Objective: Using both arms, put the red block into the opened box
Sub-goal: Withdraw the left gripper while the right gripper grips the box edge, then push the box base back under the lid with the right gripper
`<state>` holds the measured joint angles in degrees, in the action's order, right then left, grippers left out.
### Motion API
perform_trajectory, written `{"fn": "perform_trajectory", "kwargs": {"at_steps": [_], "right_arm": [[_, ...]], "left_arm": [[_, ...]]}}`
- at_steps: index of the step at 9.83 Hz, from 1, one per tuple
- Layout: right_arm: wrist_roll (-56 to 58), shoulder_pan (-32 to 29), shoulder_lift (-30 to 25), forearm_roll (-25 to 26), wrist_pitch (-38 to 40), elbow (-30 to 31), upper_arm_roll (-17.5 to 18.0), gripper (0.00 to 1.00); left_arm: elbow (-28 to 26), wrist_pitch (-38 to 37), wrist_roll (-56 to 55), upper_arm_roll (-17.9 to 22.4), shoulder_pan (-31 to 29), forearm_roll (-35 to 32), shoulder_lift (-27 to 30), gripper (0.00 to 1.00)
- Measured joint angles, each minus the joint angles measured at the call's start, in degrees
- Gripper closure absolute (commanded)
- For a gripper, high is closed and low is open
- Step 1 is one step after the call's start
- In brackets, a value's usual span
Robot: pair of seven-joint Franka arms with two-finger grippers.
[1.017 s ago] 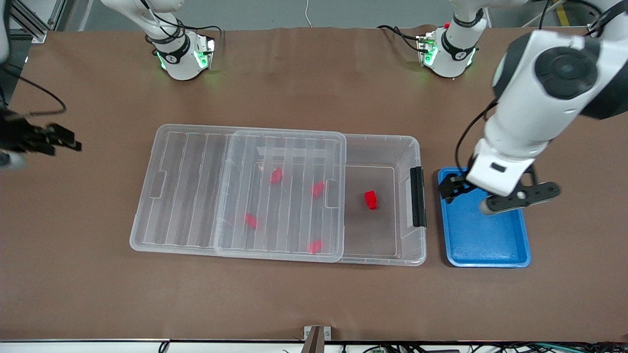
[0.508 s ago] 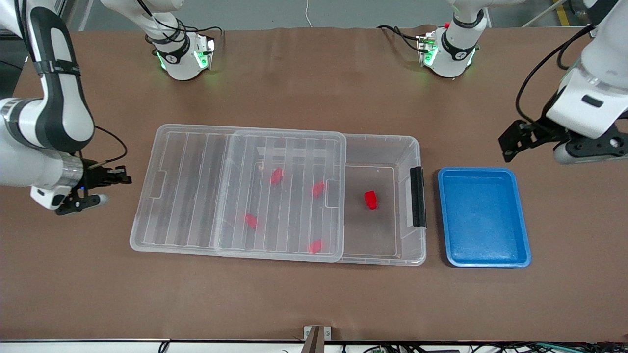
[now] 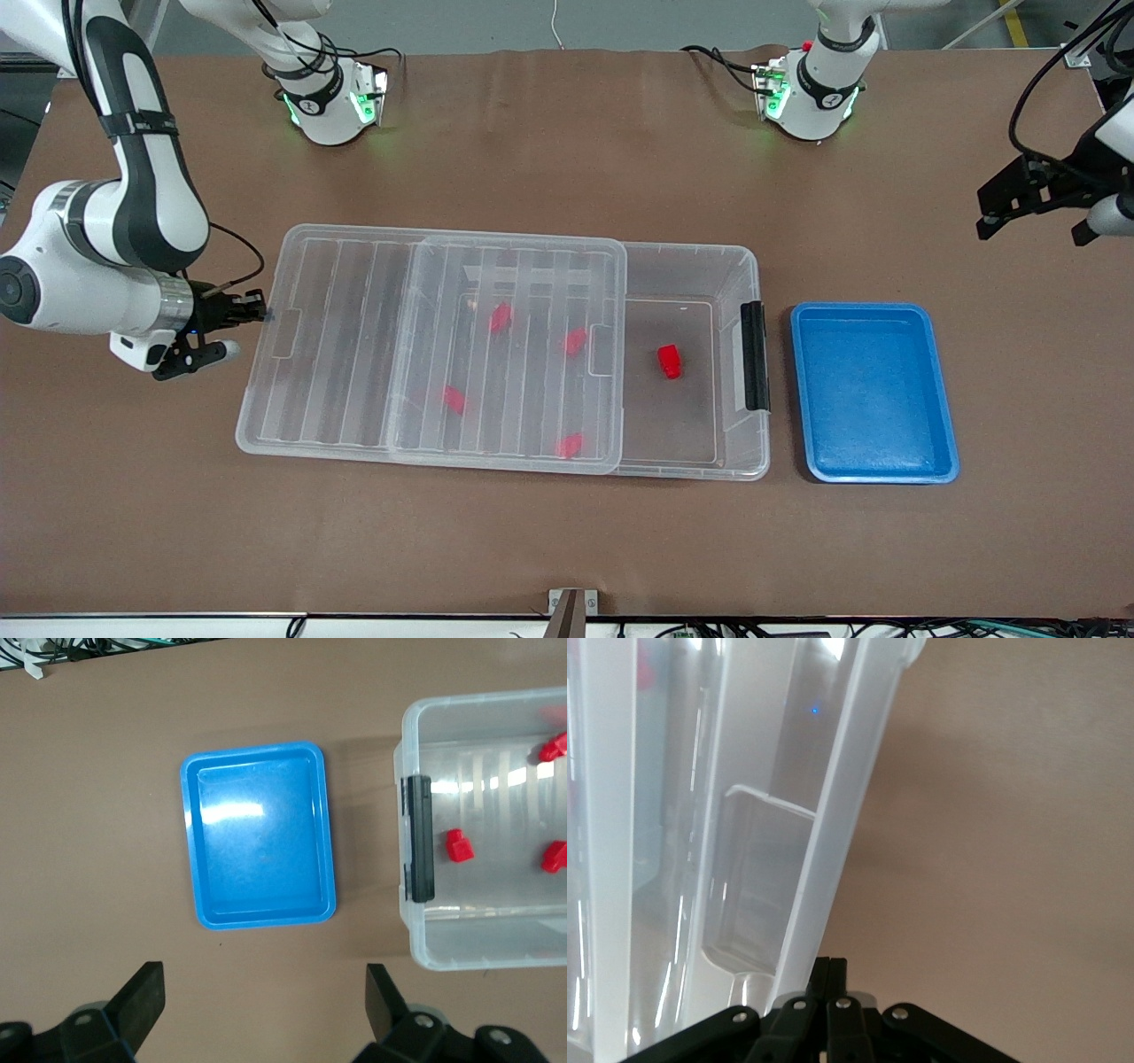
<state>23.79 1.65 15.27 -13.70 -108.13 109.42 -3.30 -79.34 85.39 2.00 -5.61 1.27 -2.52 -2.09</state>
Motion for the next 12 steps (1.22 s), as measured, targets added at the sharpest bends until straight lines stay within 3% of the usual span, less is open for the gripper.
{"fn": "perform_trajectory", "kwargs": {"at_steps": [3, 12], "right_arm": [[0.13, 1.13, 0.00, -2.83, -0.21, 0.12, 1.68, 1.00], [-0.75, 5.37, 0.88, -9.50, -4.39, -0.67, 6.26, 1.00]], "left_arm": [[-4.58, -0.17, 0.99, 0.70, -0.84, 0.07, 2.71, 0.00], [-5.14, -0.38, 1.13, -1.69, -0.15, -0.43, 2.70, 0.00]]}}
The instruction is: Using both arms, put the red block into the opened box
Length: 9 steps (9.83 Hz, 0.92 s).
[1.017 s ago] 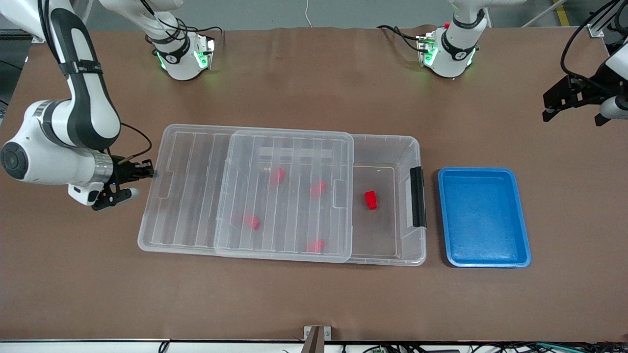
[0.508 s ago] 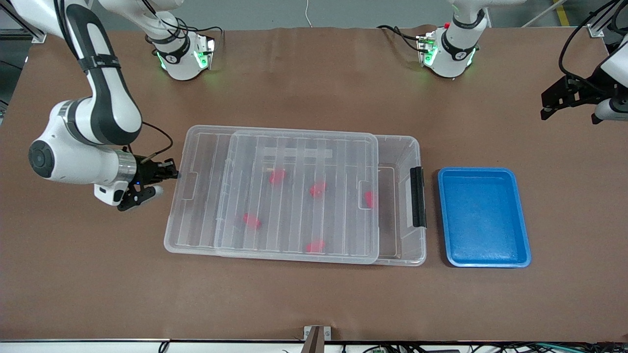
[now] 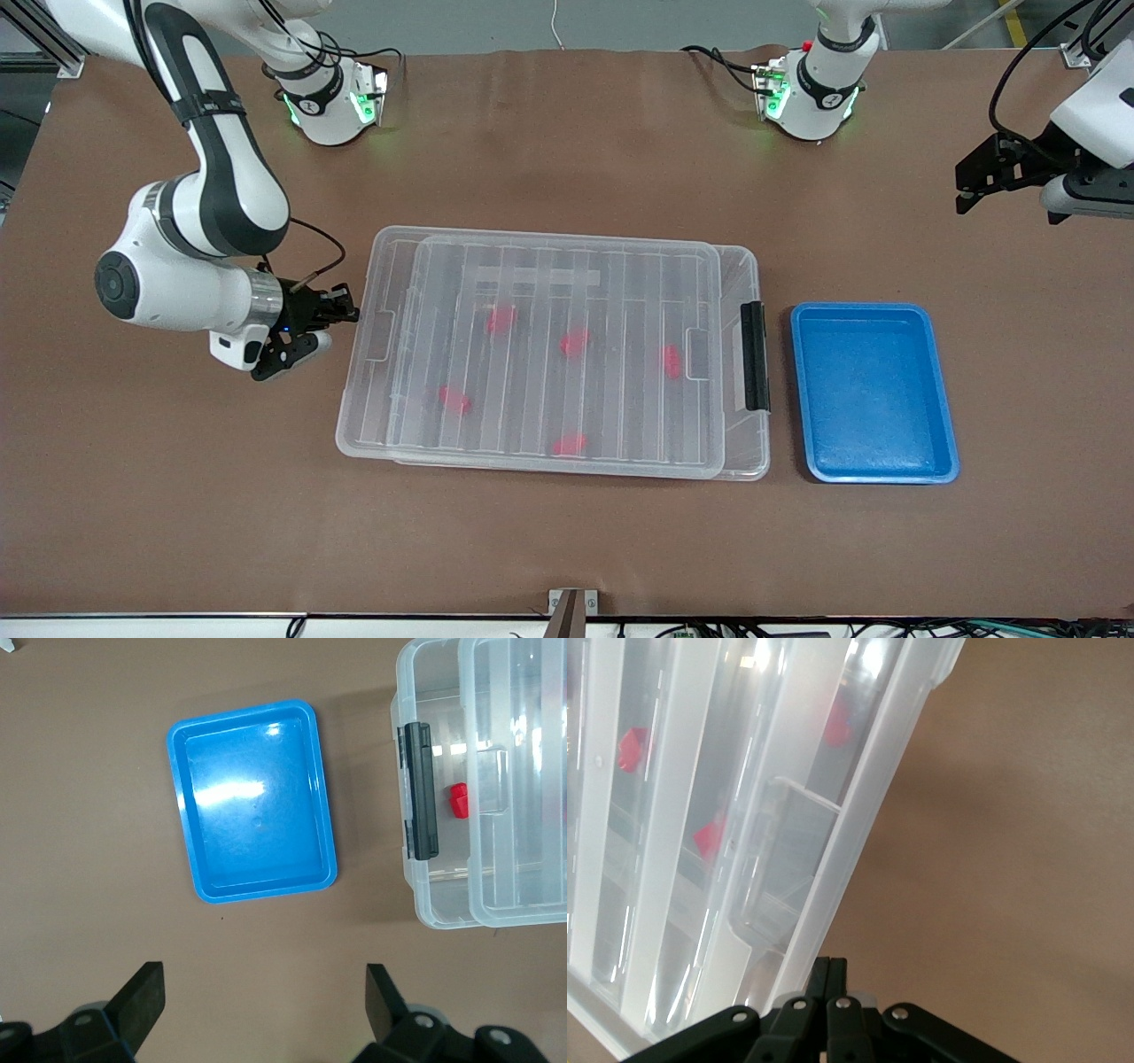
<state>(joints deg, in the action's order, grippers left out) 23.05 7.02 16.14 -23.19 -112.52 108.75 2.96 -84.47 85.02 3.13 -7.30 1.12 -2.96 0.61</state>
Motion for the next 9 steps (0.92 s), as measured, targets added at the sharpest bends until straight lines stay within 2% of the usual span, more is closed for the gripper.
{"fn": "perform_trajectory", "kwargs": {"at_steps": [8, 9], "right_arm": [[-0.06, 0.78, 1.07, -2.53, -0.78, -0.98, 0.61, 1.00], [-0.07, 0.78, 1.08, -2.55, -0.78, -1.11, 0.58, 0.91]], "left_arm": [[-0.07, 0.00, 0.00, -0.18, -0.11, -0.01, -0.28, 0.00], [-0.07, 0.00, 0.00, -0.16, -0.21, -0.01, -0.42, 0.00]]}}
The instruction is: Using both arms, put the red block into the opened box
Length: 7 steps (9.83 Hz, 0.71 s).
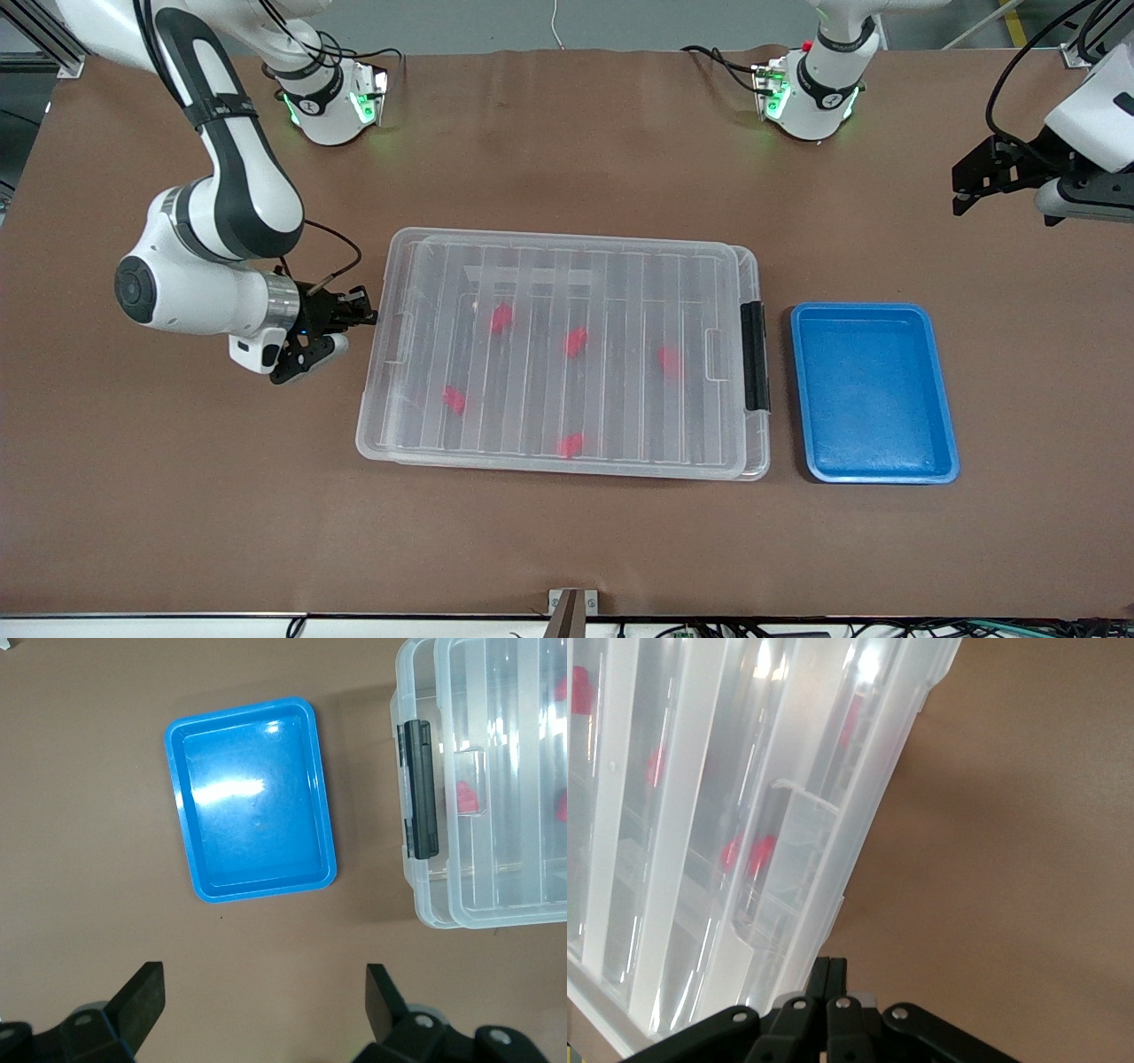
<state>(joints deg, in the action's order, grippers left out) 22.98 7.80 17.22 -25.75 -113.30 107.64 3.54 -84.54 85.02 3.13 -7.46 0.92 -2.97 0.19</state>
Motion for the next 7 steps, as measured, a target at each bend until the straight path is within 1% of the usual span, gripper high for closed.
{"fn": "perform_trajectory", "kwargs": {"at_steps": [1, 2, 3, 4, 5, 7], "right_arm": [[-0.18, -0.05, 0.00, -0.01, 0.26, -0.41, -0.20, 0.30], [-1.22, -0.60, -0.04, -0.01, 1.82, -1.41, -0.58, 0.00], [-2.63, -2.18, -0.27, 0.30, 4.62, -3.28, -0.99, 0.00], [-4.11, -4.25, -1.14, 1.70, 7.64, -5.61, -1.56, 0.00], [-6.70, -5.80, -2.84, 4.63, 10.55, -7.78, -2.49, 0.00], [-15.76, -6.66, -8.67, 13.74, 14.61, -10.58, -3.55, 0.00]], "left_arm": [[0.01, 0.00, 0.00, 0.06, -0.14, 0.00, -0.13, 0.00], [0.01, 0.00, 0.00, 0.14, -0.30, 0.00, -0.19, 0.00], [0.02, 0.00, 0.00, 0.22, -0.38, 0.00, -0.23, 0.00], [0.04, 0.00, 0.00, 0.21, -0.37, 0.00, -0.24, 0.00], [0.07, 0.00, 0.00, 0.17, -0.33, 0.00, -0.25, 0.00], [0.12, -0.02, 0.00, 0.14, -0.33, 0.00, -0.27, 0.00]]}}
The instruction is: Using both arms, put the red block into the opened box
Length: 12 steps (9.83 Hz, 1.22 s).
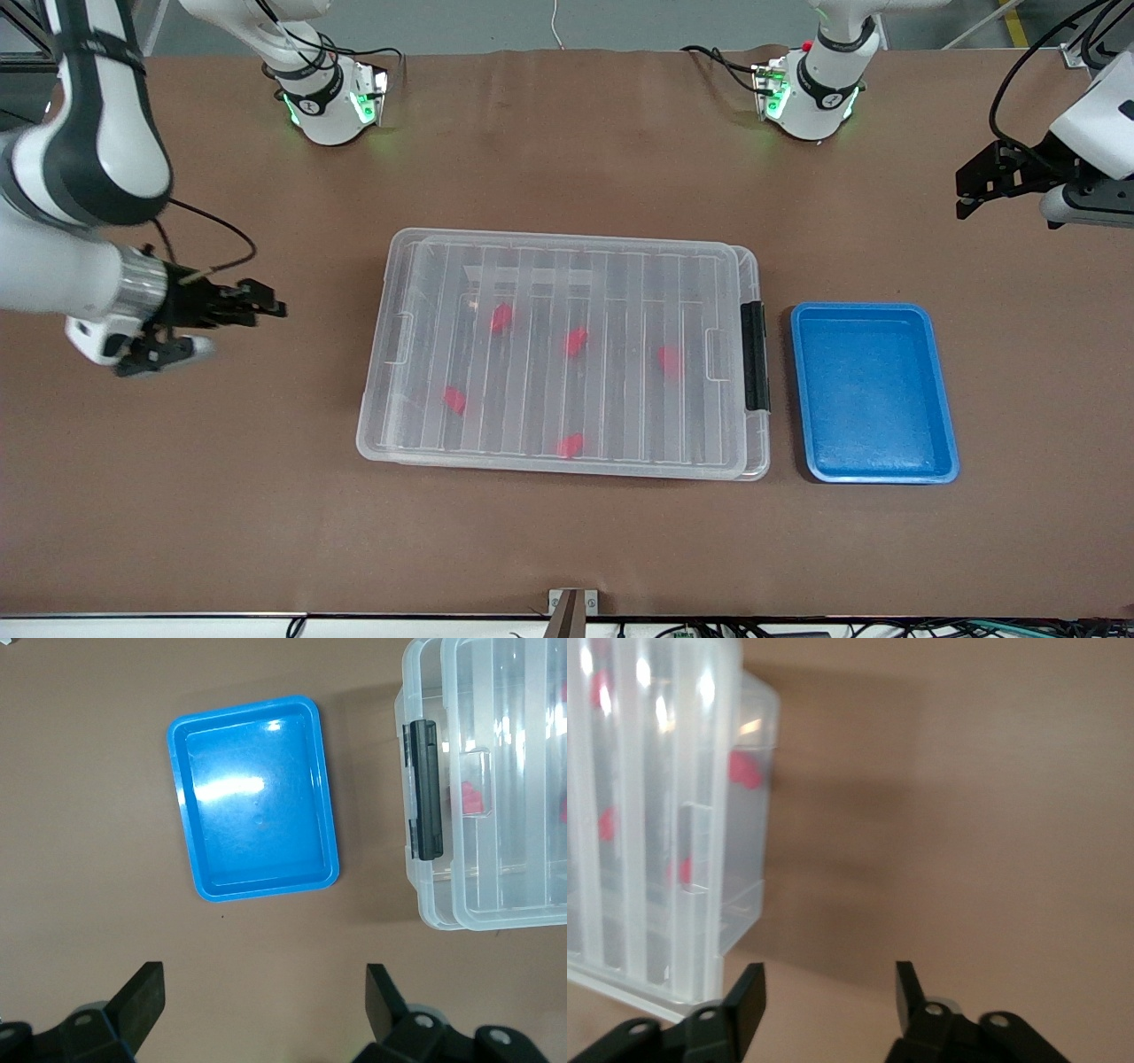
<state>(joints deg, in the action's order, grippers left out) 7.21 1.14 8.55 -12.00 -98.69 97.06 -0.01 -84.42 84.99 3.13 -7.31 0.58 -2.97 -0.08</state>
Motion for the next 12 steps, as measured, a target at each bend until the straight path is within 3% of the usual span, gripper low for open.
{"fn": "perform_trajectory", "kwargs": {"at_steps": [2, 5, 8, 12], "right_arm": [[-8.07, 0.33, -7.34, 7.87, 2.11, -0.40, 0.25, 0.00], [-10.45, -0.19, -14.25, 10.76, 9.15, -1.53, -2.33, 0.00], [-10.96, -3.11, -14.70, 10.92, 18.04, -9.98, -4.30, 0.00], [-9.25, -4.67, -13.04, 10.92, 16.41, -10.24, -4.30, 0.00]], "left_arm": [[0.00, -0.15, 0.00, 0.03, -0.01, 0.00, -0.03, 0.00], [0.00, -0.43, 0.00, -0.01, 0.02, 0.00, -0.14, 0.00], [-0.01, -0.81, 0.00, -0.20, 0.18, 0.00, -0.18, 0.00], [0.03, -1.39, 0.00, -0.27, 0.32, -0.83, -0.19, 0.00]]}}
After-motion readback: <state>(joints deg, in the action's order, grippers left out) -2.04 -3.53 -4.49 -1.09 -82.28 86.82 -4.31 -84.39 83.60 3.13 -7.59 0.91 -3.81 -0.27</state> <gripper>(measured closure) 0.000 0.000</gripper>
